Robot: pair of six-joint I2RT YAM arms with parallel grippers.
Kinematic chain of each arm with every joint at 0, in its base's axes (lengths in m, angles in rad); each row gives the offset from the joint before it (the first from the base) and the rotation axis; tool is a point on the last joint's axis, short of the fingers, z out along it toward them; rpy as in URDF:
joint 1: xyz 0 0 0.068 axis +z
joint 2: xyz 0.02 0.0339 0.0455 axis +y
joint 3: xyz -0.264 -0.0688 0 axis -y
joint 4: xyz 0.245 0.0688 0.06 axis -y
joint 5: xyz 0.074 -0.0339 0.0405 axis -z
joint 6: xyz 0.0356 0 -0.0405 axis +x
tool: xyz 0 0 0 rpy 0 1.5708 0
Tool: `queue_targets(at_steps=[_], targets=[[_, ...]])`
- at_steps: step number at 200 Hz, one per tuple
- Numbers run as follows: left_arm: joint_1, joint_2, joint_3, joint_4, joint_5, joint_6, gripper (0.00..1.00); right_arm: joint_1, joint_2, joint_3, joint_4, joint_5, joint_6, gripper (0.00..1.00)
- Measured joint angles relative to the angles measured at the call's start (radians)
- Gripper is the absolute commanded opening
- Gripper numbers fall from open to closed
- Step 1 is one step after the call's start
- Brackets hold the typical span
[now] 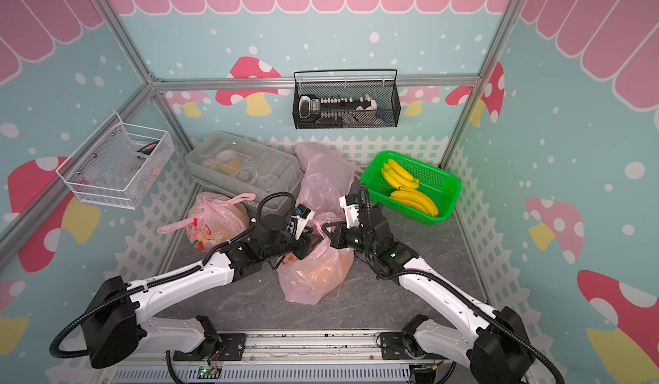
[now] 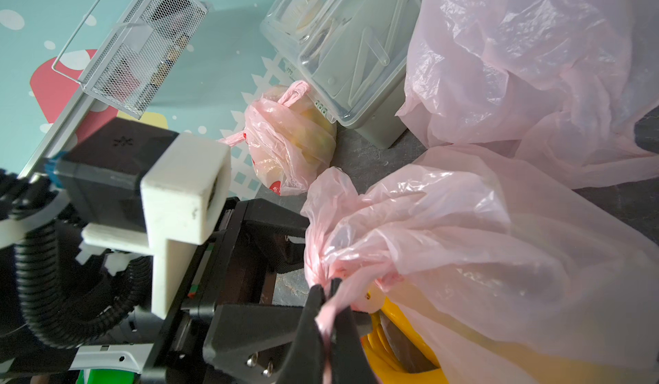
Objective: Place the banana into a plastic bag & tie a knot
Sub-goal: Tie the plastic bag at the center of the board.
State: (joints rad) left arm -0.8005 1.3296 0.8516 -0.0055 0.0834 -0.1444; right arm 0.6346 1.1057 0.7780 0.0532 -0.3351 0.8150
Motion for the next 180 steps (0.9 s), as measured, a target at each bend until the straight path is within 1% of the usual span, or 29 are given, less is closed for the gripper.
queue_targets(at_steps=[27, 54, 66, 85, 111, 124, 146, 180], targets=[[0.0, 0.018, 0.006, 0.025, 0.019, 0.008, 0.5, 0.0, 0.001, 0.0, 0.0, -0.001, 0.0, 0.0], [0.0, 0.029, 0.012, 0.037, 0.037, 0.019, 0.46, 0.0, 0.008, -0.004, 0.005, -0.004, 0.0, 0.0], [0.0, 0.033, 0.018, 0.042, 0.042, 0.021, 0.42, 0.0, 0.011, -0.007, 0.006, -0.006, 0.0, 0.0], [0.0, 0.039, 0.026, 0.051, 0.048, 0.026, 0.33, 0.0, 0.017, -0.009, 0.008, -0.006, 0.0, 0.0], [0.0, 0.047, 0.034, 0.052, 0.057, 0.031, 0.17, -0.001, 0.018, -0.011, 0.015, -0.005, 0.0, 0.0], [0.001, 0.05, 0.035, 0.052, 0.06, 0.031, 0.11, -0.001, 0.018, -0.011, 0.015, -0.006, 0.0, 0.0], [0.002, 0.053, 0.035, 0.052, 0.063, 0.033, 0.06, -0.001, 0.017, -0.011, 0.014, -0.004, -0.002, 0.0], [0.002, 0.053, 0.035, 0.051, 0.063, 0.035, 0.04, -0.001, 0.008, -0.011, -0.002, 0.011, -0.015, 0.0]])
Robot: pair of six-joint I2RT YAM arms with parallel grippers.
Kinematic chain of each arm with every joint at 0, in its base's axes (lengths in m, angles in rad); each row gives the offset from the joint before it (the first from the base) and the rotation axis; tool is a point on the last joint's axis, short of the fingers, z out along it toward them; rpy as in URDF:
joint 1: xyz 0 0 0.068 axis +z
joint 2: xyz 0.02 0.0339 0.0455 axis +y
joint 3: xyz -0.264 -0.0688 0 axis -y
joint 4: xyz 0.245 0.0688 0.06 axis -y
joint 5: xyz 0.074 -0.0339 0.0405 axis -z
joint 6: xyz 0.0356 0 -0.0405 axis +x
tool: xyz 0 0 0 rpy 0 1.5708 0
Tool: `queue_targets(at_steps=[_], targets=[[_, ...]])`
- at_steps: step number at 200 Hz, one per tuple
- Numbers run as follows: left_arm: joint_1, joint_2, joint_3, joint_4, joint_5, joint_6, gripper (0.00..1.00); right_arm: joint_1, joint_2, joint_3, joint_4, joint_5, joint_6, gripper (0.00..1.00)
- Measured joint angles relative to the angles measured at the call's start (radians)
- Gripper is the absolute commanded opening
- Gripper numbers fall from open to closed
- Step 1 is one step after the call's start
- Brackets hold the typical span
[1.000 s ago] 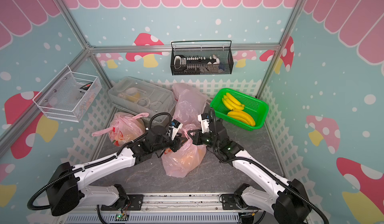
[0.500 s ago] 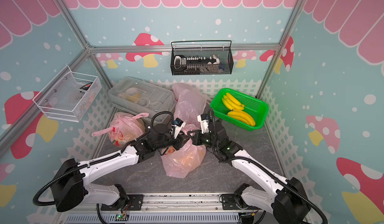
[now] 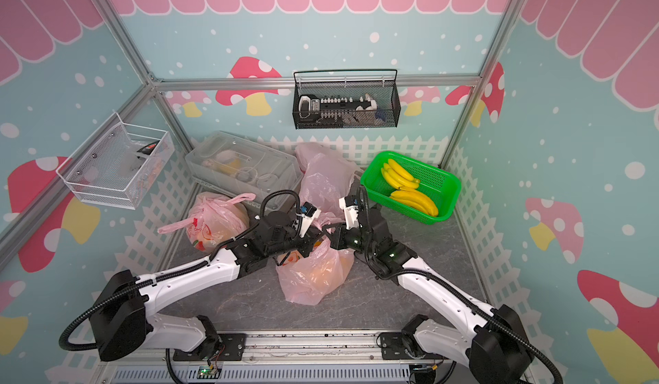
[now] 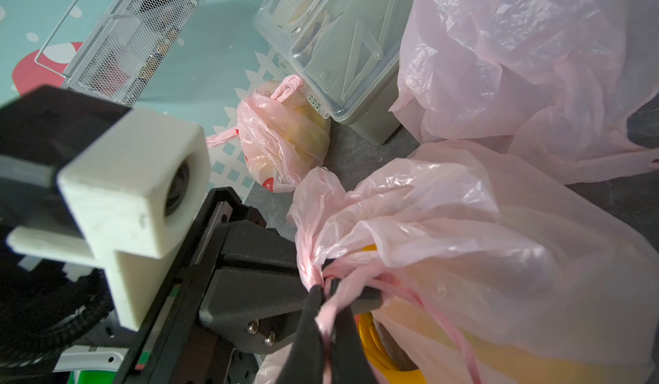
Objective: Place the banana into a plastic bag & tie a knot
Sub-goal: Tie the plastic bag at the center of the board.
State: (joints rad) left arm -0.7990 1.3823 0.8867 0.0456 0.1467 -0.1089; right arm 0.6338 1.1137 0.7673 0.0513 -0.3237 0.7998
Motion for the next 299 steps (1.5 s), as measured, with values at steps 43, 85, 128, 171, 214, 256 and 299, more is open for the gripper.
queue_targets(at_steps=[43, 85, 128, 171, 214, 256, 299], targets=[[-0.001, -0.028, -0.015, 0.001, 0.0, 0.002, 0.0, 0.001, -0.018, 0.0, -0.037, 0.016, -0.038, 0.08], [0.014, -0.07, -0.056, -0.003, -0.003, 0.001, 0.0, -0.018, -0.072, 0.018, -0.13, 0.013, -0.132, 0.31], [0.029, -0.096, -0.071, -0.006, 0.002, 0.008, 0.0, -0.06, -0.149, 0.065, -0.248, 0.01, -0.292, 0.39], [0.035, -0.102, -0.071, -0.006, 0.012, 0.008, 0.0, -0.061, -0.153, 0.07, -0.322, 0.035, -0.463, 0.42], [0.038, -0.102, -0.071, -0.006, 0.03, 0.008, 0.0, -0.06, -0.145, 0.028, -0.306, 0.055, -0.562, 0.42], [0.038, -0.102, -0.071, -0.007, 0.05, 0.009, 0.0, -0.035, -0.097, 0.015, -0.257, 0.063, -0.607, 0.42], [0.038, -0.101, -0.071, -0.007, 0.076, 0.009, 0.0, -0.011, -0.057, 0.014, -0.205, 0.062, -0.629, 0.33]])
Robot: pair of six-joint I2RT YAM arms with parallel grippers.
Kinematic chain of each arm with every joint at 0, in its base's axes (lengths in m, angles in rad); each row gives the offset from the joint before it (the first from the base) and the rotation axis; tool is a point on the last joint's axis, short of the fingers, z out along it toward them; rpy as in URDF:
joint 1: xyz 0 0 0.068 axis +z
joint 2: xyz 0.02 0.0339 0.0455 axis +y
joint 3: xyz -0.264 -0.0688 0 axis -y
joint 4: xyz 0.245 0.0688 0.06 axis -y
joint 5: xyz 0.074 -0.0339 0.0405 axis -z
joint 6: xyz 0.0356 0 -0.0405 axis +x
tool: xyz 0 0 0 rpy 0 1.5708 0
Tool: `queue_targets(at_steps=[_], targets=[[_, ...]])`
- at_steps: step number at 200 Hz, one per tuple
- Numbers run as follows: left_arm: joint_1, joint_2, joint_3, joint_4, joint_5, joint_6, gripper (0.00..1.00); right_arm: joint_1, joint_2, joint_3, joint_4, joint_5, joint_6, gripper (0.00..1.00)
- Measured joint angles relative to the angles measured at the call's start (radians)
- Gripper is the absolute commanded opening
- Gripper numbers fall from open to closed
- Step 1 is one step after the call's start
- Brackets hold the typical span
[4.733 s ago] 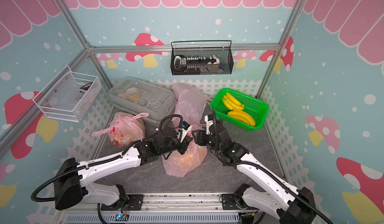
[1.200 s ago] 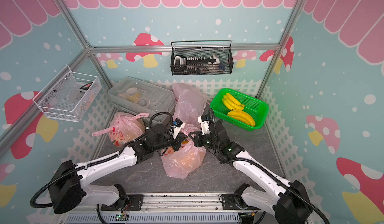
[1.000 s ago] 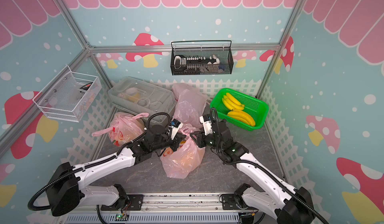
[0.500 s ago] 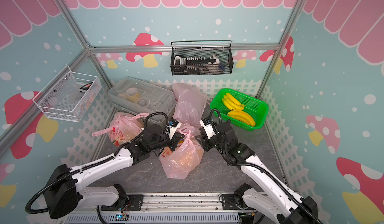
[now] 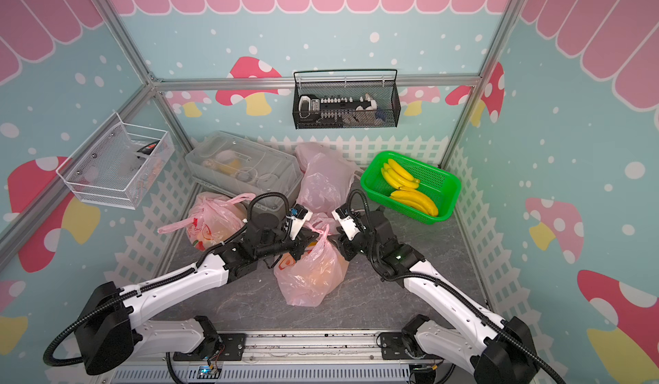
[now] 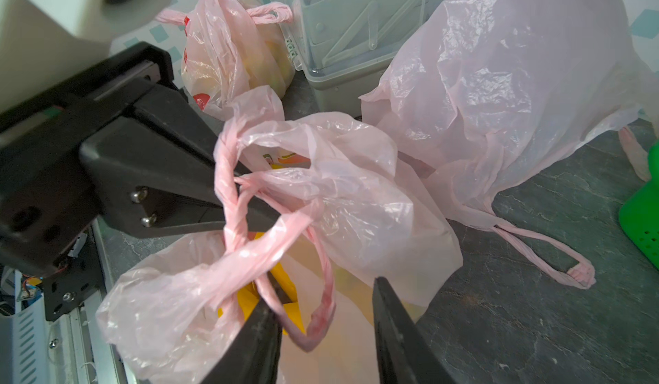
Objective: Place the banana into a plastic bag & tie a knot
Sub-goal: Tie the plastic bag at the center of the board.
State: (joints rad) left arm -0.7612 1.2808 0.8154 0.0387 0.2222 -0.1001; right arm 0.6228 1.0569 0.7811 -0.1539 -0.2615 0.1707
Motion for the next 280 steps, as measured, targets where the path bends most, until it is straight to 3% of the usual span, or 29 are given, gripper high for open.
queue_targets(at_steps=[35, 119, 172, 211, 249, 280], targets=[[0.0, 0.0, 0.0, -0.002, 0.007, -0.001, 0.0, 0.025, 0.056, 0.016, 0.003, 0.016, -0.012, 0.0], [0.036, -0.075, -0.068, 0.042, 0.051, -0.064, 0.0, 0.061, -0.012, 0.035, -0.023, 0.178, 0.043, 0.0], [0.095, -0.161, -0.127, 0.047, 0.024, -0.108, 0.0, 0.017, -0.021, 0.036, -0.116, 0.401, 0.092, 0.0], [0.12, -0.229, -0.179, 0.066, -0.007, -0.16, 0.0, 0.014, -0.021, 0.036, -0.13, 0.426, 0.108, 0.0], [0.167, -0.293, -0.224, 0.056, -0.105, -0.22, 0.0, 0.019, -0.021, 0.036, -0.129, 0.421, 0.119, 0.0], [0.211, -0.307, -0.256, -0.023, -0.297, -0.269, 0.0, -0.013, -0.016, 0.012, -0.131, 0.49, 0.159, 0.0]])
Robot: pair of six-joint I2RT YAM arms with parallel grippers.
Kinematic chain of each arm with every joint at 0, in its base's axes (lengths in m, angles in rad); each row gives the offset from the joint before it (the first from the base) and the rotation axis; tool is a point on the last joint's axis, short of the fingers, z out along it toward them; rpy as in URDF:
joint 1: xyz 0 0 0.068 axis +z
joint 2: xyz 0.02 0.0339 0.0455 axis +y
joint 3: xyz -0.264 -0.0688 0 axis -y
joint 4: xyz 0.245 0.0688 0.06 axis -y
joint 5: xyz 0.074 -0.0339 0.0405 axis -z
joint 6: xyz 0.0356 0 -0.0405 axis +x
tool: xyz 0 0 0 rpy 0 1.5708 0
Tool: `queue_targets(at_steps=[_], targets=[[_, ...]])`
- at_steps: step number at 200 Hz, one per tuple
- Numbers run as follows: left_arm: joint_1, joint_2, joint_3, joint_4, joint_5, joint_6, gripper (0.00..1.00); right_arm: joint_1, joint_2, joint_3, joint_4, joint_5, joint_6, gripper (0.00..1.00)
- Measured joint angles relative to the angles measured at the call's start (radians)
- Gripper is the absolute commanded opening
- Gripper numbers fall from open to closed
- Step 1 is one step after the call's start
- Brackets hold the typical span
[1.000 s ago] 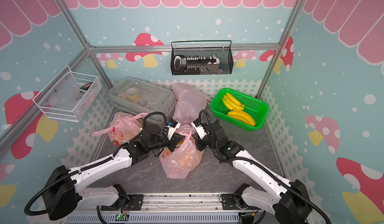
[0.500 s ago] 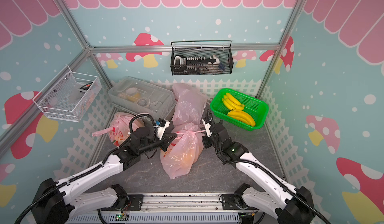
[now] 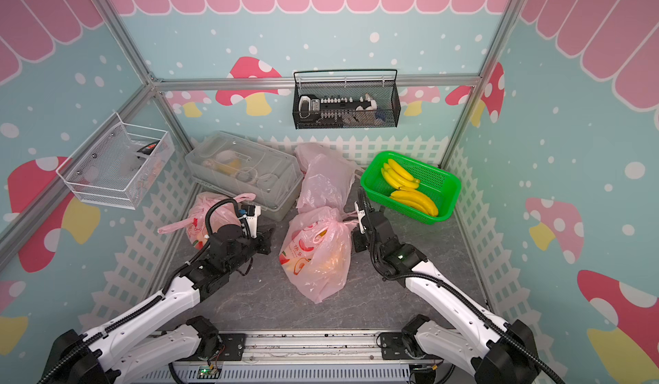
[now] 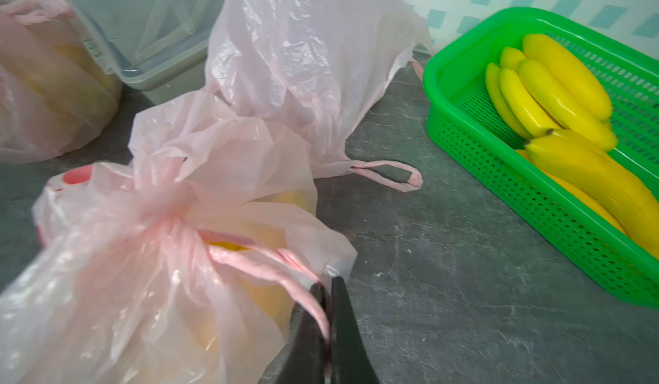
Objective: Place the banana into a plastic bag & tie a knot
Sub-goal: Tie the plastic bag at the center of the board.
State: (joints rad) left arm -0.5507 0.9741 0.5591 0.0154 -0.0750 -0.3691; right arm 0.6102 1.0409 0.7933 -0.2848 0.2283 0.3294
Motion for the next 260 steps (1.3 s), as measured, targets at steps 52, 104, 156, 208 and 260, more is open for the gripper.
queue_targets(at_steps=[52, 104, 156, 208, 260], targets=[[-0.007, 0.011, -0.078, -0.098, -0.035, -0.047, 0.07, 0.025, 0.03, -0.102, 0.015, -0.018, 0.026, 0.0], [-0.163, -0.005, 0.084, -0.107, 0.04, -0.005, 0.35, 0.027, 0.031, -0.079, 0.048, -0.051, 0.021, 0.0], [-0.226, 0.148, 0.215, -0.116, 0.143, 0.043, 0.35, 0.027, 0.031, -0.077, 0.058, -0.065, 0.022, 0.0], [-0.256, 0.285, 0.286, -0.155, 0.185, 0.043, 0.39, 0.027, 0.031, -0.077, 0.061, -0.069, 0.022, 0.0], [-0.256, 0.344, 0.326, -0.18, 0.165, 0.026, 0.4, 0.027, 0.031, -0.077, 0.061, -0.072, 0.022, 0.0]])
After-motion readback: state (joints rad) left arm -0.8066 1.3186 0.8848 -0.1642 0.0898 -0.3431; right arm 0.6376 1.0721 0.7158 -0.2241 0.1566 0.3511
